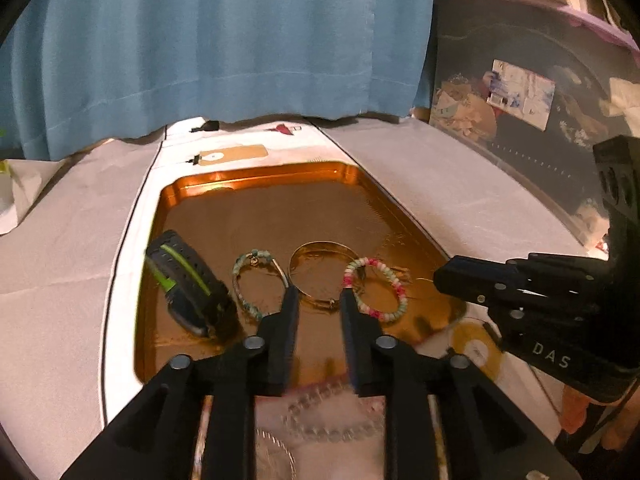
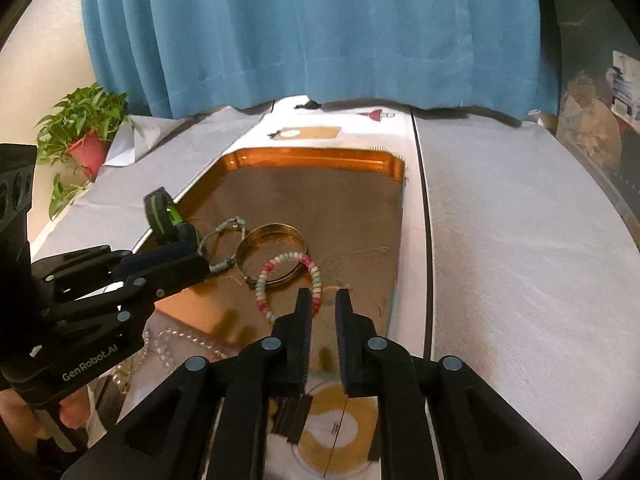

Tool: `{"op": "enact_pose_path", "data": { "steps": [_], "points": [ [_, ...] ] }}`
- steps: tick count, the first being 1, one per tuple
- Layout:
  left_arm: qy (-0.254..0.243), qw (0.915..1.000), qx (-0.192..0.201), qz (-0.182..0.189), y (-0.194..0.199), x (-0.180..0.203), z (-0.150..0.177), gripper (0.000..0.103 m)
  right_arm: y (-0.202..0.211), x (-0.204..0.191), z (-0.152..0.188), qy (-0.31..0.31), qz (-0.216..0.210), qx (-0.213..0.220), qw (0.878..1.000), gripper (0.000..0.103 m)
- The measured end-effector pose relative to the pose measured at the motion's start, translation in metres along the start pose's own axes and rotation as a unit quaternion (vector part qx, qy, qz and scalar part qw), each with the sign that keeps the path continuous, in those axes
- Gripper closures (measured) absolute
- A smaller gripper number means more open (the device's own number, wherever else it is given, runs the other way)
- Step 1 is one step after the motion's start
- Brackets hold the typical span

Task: Organize jewelry
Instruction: 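Withdraw both open tools from the tray back over the jewelry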

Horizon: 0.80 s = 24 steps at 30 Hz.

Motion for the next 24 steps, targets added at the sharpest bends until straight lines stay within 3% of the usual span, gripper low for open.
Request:
{"op": "enact_pose_path", "data": {
  "steps": [1,3,5,10,16,20,24],
  "points": [
    [0.003,1.0000,0.002,-0.001,0.008,0.002,0.002,0.067,0.003,-0.001,0.001,-0.001,0.000,0.004,1.000,0.078],
    [0.014,0.9999,0.006,-0.005,0.024,0.004,0.005,0.036,0.016,-0.005,0.001,-0.011,-0.001,0.015,1.000,0.046],
    [0.031,0.9993,0.019,-0.009,0.045,0.006,0.007,0.033,0.032,-0.011,0.002,-0.020,-0.012,0.030,0.999,0.036],
    [0.078,0.9965,0.030,-0.003,0.097,0.007,0.009,0.021,0.084,-0.025,0.008,-0.030,-0.019,0.063,0.997,0.028],
    [0.081,0.9946,0.062,-0.015,0.170,0.015,0.026,0.010,0.157,-0.048,0.039,-0.010,0.008,0.085,0.996,0.000],
    [0.067,0.9946,0.075,-0.026,0.209,0.023,0.037,0.007,0.202,-0.070,0.060,0.011,-0.004,0.101,0.995,0.000],
    [0.063,0.9933,0.093,-0.025,0.244,0.029,0.044,0.006,0.236,-0.091,0.077,0.032,0.011,0.114,0.993,0.000]
  ]
}}
Point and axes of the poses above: each gripper's, at about its wrist camera, not at the fingertips, and y roughly against the way its jaws point, x to its right, z to its underside, the point moved 5 cm from there along -y, roughly the way its jaws point, and after that the axes turned 3 degrees about -y, right-handed, at the moved point
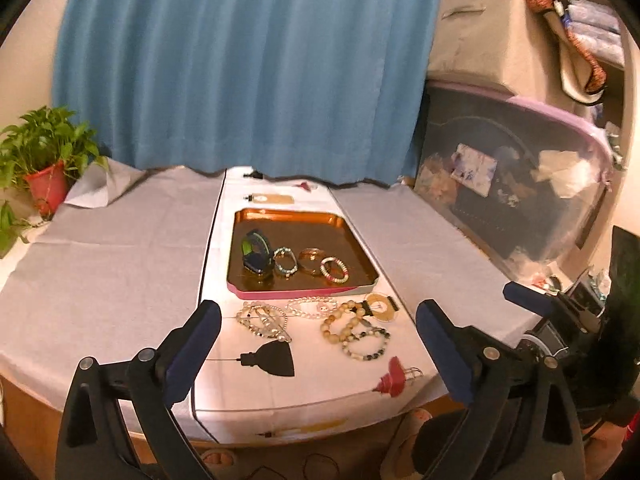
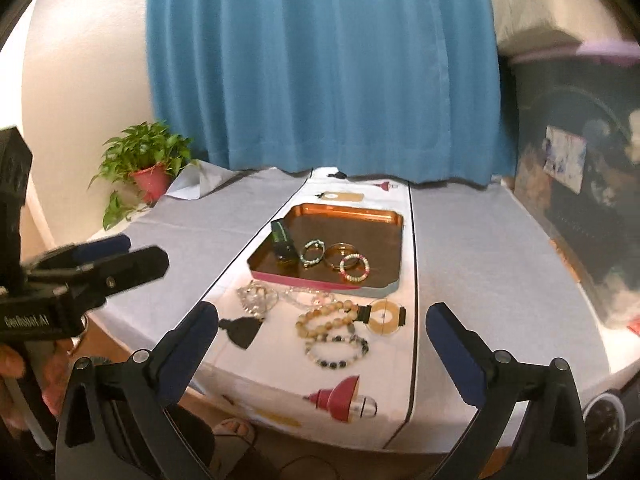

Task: Organize jewelry
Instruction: 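Withdraw both open tools from the tray back over the jewelry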

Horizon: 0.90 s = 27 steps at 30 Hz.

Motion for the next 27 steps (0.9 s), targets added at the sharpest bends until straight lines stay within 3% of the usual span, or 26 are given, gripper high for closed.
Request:
{"op": "enact_pose_path", "data": {
  "steps": [6,11,16,19,22,25,27],
  "points": [
    [-0.017,0.9992,0.036,0.004,0.037,0.004,-0.010,0.004,0.038,-0.015,-0.007,0.002,-0.024,0.018,1.000,0.000],
    [-0.024,0.9981,0.057,0.000,0.041,-0.007,-0.005,0.004,0.041,-0.017,-0.011,0.012,-0.020,0.032,0.999,0.000],
    [-0.009,0.9993,0.033,-0.018,0.010,-0.032,0.020,0.004,0.011,-0.005,0.007,0.011,0.009,0.024,1.000,0.000],
    [0.003,0.9996,0.015,-0.022,-0.011,-0.045,0.037,0.004,-0.014,0.010,0.020,-0.024,-0.020,0.002,1.000,0.000],
    [0.017,0.9998,-0.005,-0.004,-0.035,-0.052,0.052,0.009,-0.032,0.022,0.031,-0.035,-0.046,-0.004,0.998,0.000],
    [0.006,0.9992,-0.031,0.023,-0.061,-0.045,0.062,0.026,-0.053,0.026,0.040,-0.014,-0.048,-0.019,0.999,0.000],
    [-0.005,0.9969,-0.065,0.043,-0.085,-0.037,0.067,0.052,-0.069,0.027,0.047,-0.003,-0.049,-0.037,0.998,0.001]
  ]
}}
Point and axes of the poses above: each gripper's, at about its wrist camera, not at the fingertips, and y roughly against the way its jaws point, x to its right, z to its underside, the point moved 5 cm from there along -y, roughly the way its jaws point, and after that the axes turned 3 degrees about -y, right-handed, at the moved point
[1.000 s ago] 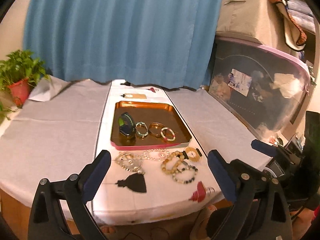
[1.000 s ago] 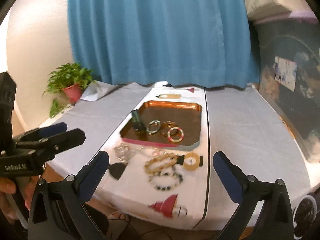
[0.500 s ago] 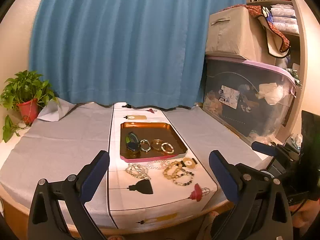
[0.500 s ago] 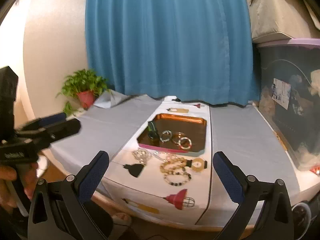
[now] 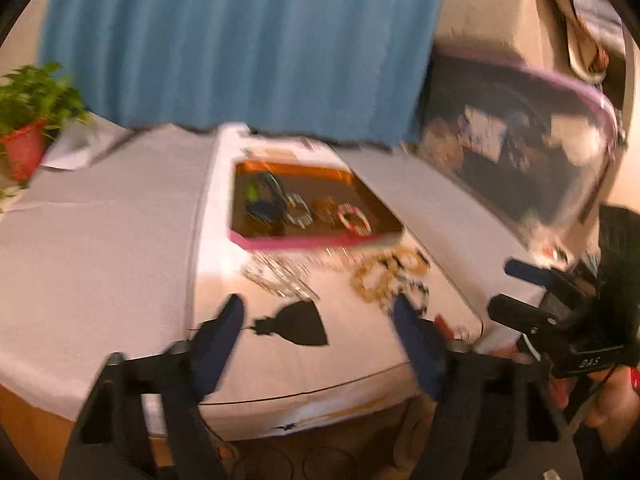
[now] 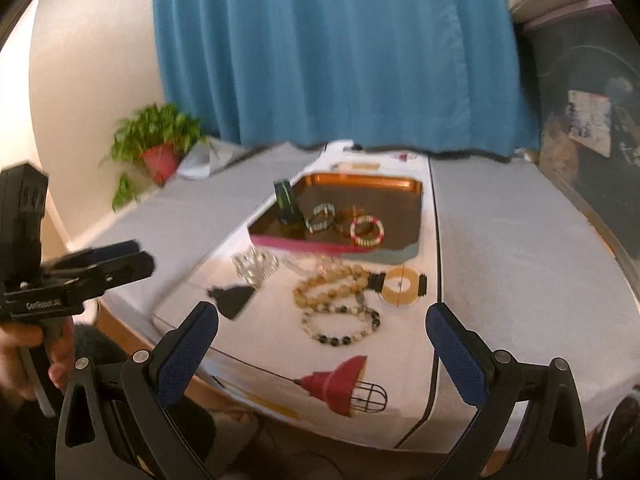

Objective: Organize jewelry

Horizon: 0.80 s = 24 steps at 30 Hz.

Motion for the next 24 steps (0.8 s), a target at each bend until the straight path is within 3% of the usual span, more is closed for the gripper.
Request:
{"op": "enact_pose_path", "data": {
  "steps": [2,4,5,6,11,14,16,19,24],
  "points": [
    [-0.004,0.9994,-0.026,0.020,-0.022,0.006,0.002,0.061,-0.016,0.003,0.007,0.005,-0.009,-0.018,1.000,0.003],
    [-0.002,0.9989,-0.036,0.031,-0.039,0.011,0.002,0.061,-0.037,0.007,0.015,0.013,-0.016,-0.043,0.999,0.019],
    [-0.003,0.9985,-0.038,0.039,-0.046,0.014,0.000,0.062,-0.045,0.009,0.018,0.014,-0.018,-0.056,0.998,0.044],
    [-0.004,0.9981,-0.040,0.048,-0.052,0.018,-0.003,0.063,-0.056,0.013,0.021,0.014,-0.014,-0.075,0.997,0.058],
    [-0.038,0.9949,-0.054,0.076,-0.088,0.038,-0.017,0.064,-0.069,0.038,0.019,-0.031,-0.012,-0.078,0.996,0.061],
    [-0.041,0.9927,-0.073,0.087,-0.111,0.041,-0.017,0.078,-0.076,0.048,0.016,-0.041,0.007,-0.077,0.996,0.061],
    [-0.040,0.9922,-0.087,0.080,-0.122,0.041,-0.012,0.079,-0.085,0.051,0.014,-0.047,0.004,-0.088,0.995,0.061],
    [-0.042,0.9922,-0.089,0.076,-0.129,0.041,-0.009,0.078,-0.093,0.049,0.013,-0.036,0.008,-0.094,0.995,0.061],
    [-0.030,0.9927,-0.081,0.083,-0.133,0.035,-0.011,0.081,-0.108,0.042,0.015,0.024,0.049,-0.104,0.993,0.067]
  ]
}}
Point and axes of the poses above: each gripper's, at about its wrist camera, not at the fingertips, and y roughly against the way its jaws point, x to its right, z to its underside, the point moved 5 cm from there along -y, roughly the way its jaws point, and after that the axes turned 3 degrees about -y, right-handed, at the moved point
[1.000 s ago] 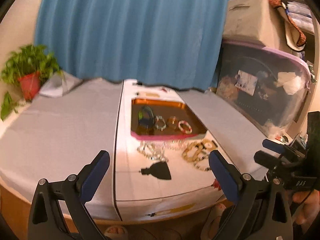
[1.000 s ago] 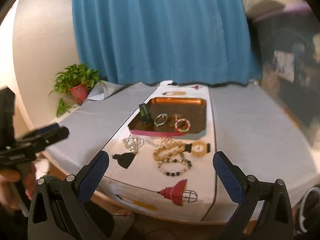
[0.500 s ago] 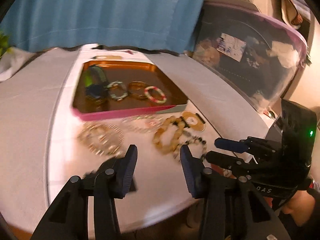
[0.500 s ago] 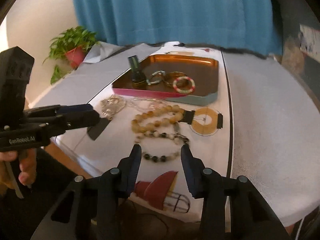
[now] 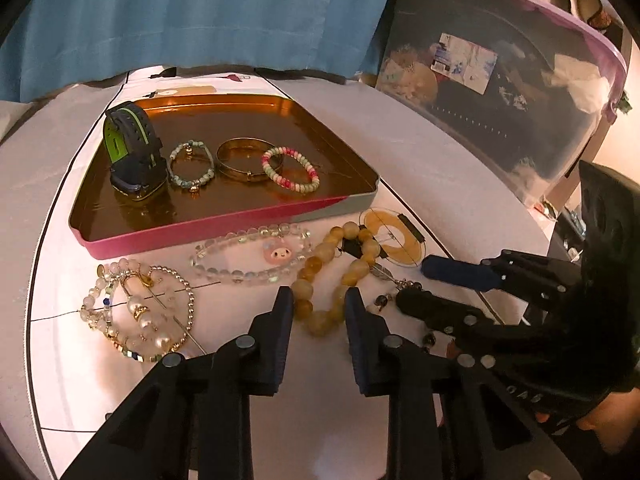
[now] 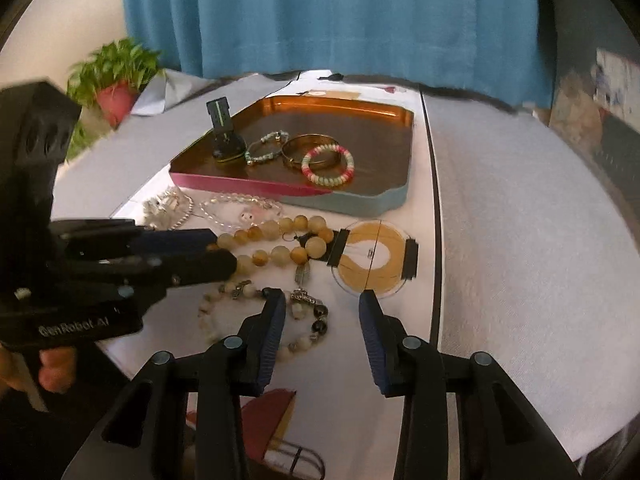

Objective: Organize jewelry

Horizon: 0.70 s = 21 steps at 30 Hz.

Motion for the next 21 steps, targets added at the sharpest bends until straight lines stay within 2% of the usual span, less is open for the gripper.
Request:
{"op": "enact_pose_path", "data": {
  "steps": [1,3,7,13,15,17,21],
  "points": [
    [0.001,1.0000,0.001,0.000,0.001,-0.001,0.000,0.082,-0.001,-0.001,0.000,0.008,0.003,0.002,1.000,0.069],
    [0.006,0.9999,0.002,0.010,0.004,0.000,0.001,0.091,-0.002,-0.006,-0.001,0.028,-0.001,0.004,1.000,0.088],
    [-0.002,0.9999,0.006,-0.013,0.018,0.004,0.007,0.092,0.003,-0.011,0.002,0.029,-0.027,0.006,0.999,0.088],
    [0.019,0.9983,0.033,-0.045,0.063,-0.010,0.022,0.092,0.022,0.005,0.009,-0.002,-0.024,0.023,0.999,0.088],
    [0.022,0.9977,0.028,-0.058,0.067,-0.018,0.027,0.092,0.023,0.017,0.012,-0.027,-0.028,0.018,0.999,0.088],
    [0.024,0.9973,0.017,-0.067,0.063,-0.023,0.031,0.092,0.019,0.018,0.015,-0.039,-0.054,0.006,0.998,0.086],
    [-0.022,0.9950,0.006,-0.097,0.054,-0.012,0.035,0.092,0.017,0.005,0.015,-0.018,-0.067,0.010,0.998,0.078]
  ]
}}
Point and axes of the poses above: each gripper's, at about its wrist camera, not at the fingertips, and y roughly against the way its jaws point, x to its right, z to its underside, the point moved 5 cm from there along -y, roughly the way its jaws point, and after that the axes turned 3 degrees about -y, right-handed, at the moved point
